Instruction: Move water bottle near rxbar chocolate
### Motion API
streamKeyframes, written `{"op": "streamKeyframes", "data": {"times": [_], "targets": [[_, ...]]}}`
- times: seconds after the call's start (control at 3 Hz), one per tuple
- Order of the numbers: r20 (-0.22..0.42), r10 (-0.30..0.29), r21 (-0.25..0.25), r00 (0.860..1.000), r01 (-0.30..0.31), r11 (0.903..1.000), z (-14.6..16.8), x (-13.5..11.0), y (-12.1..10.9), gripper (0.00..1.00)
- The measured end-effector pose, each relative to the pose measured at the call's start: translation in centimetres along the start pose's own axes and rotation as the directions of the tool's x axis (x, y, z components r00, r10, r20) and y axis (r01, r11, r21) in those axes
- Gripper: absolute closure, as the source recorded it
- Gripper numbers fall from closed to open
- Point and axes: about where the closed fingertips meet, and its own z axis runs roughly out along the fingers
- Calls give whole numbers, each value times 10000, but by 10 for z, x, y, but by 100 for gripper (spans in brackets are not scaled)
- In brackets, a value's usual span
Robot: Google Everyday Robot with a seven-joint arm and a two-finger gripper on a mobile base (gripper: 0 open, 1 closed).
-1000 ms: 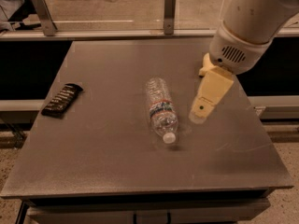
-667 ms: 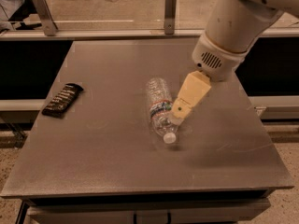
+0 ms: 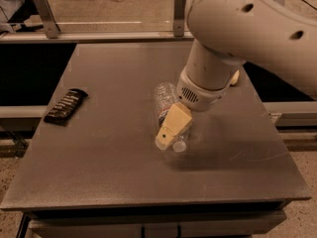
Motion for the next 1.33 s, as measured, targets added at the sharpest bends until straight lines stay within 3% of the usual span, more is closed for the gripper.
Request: {"op": "streamKeyframes", "data": {"times": [0.33,1.0,1.33], "targets": [[-280,172,80,9995,-170,9998,26,-1,6,0],[-765,-498,-112,9958,491,9987,49,-4,20,41],[-765,-499,-113,9958,492,9987,40,-6,20,64]]}}
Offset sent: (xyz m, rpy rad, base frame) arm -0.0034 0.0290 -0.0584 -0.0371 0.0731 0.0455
